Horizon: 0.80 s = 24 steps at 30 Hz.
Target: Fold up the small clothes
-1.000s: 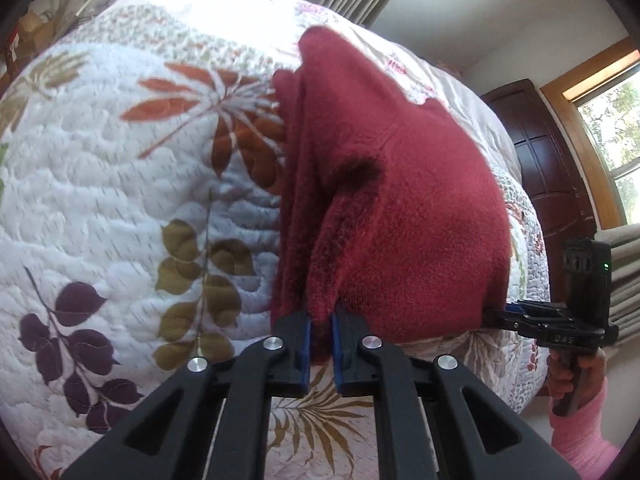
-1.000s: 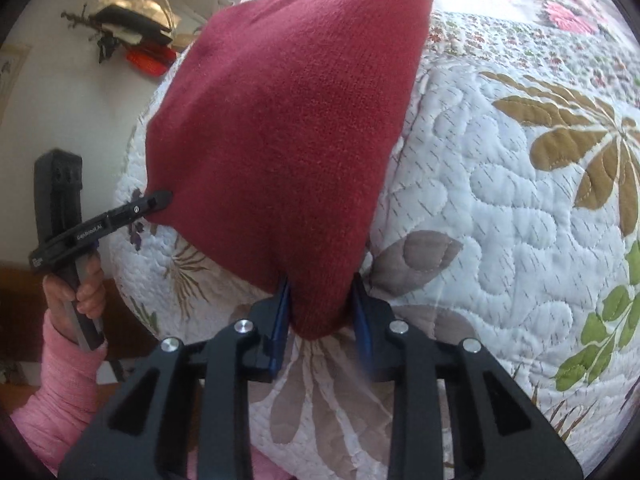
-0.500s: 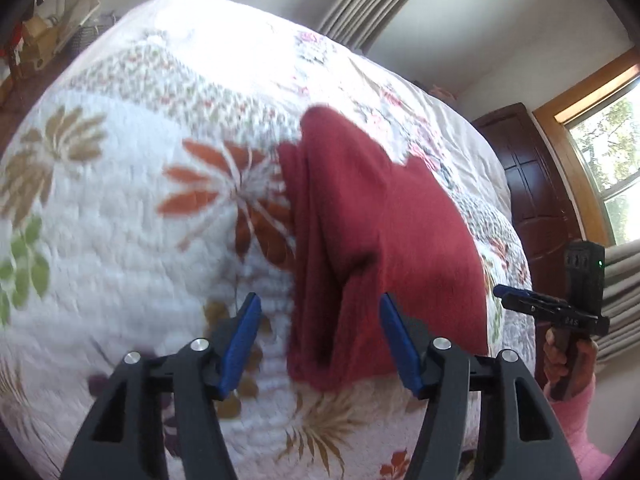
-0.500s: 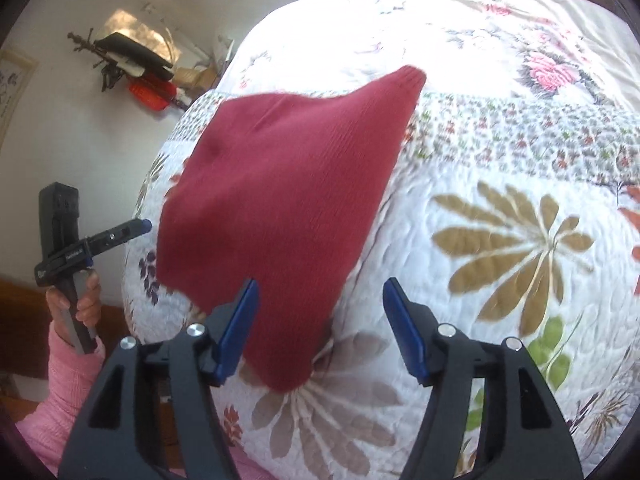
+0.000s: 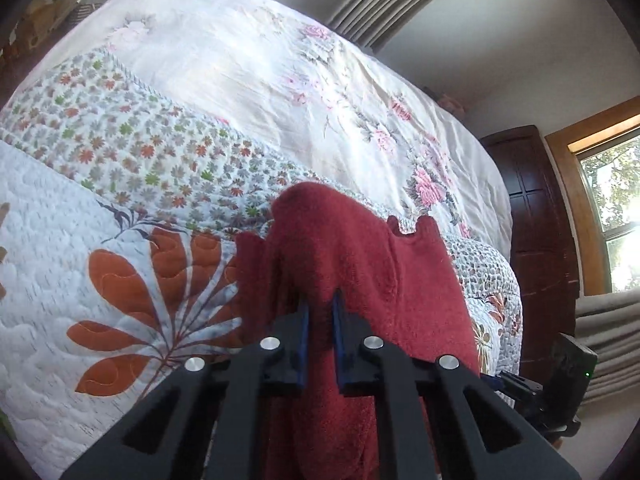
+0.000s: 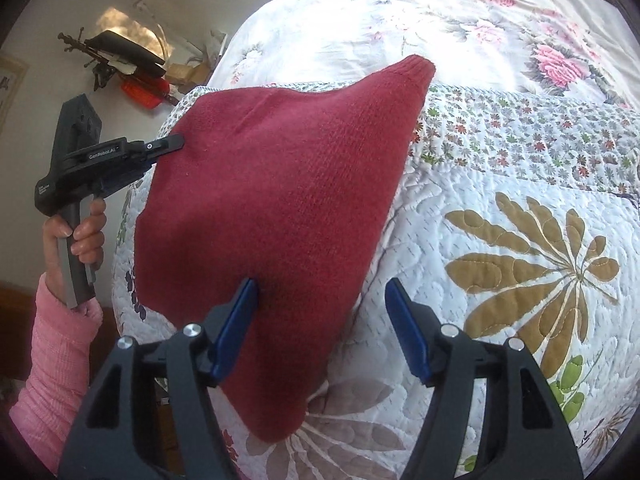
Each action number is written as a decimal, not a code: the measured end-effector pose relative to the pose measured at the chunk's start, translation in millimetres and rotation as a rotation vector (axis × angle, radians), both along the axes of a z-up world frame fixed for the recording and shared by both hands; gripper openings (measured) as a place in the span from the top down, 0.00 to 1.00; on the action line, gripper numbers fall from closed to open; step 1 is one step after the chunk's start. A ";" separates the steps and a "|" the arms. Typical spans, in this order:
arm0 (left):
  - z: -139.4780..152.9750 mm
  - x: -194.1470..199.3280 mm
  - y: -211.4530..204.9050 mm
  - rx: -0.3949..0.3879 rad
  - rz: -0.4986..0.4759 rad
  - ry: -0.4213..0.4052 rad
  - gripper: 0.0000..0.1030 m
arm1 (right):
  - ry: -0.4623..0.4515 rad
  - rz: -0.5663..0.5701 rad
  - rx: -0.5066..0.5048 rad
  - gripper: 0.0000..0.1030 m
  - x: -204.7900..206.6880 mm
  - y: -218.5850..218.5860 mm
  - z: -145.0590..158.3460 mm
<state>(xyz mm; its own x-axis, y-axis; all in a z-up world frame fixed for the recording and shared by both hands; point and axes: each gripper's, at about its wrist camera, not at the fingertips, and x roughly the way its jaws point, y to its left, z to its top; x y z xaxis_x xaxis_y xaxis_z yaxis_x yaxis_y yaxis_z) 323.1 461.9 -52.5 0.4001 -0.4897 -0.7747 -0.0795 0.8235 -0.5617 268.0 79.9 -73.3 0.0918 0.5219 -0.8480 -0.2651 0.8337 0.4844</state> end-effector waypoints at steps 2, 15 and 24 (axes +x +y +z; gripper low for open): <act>0.8 -5.4 6.4 0.007 0.021 -0.024 0.91 | -0.006 0.003 0.001 0.36 0.3 1.6 0.1; -1.7 -36.8 18.7 -0.162 -0.034 0.000 0.47 | -0.004 -0.016 0.052 0.32 13.4 -3.3 10.0; -34.8 -37.1 -1.5 -0.193 -0.107 0.082 0.44 | 0.006 -0.006 0.037 0.28 22.2 4.2 4.3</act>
<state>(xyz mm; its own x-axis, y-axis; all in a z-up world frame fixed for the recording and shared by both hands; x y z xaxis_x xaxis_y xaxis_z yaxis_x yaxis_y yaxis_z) 286.0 460.4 -87.3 0.2771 -0.6681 -0.6905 -0.0491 0.7079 -0.7046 290.1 84.1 -68.9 0.0898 0.5525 -0.8287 -0.2574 0.8166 0.5166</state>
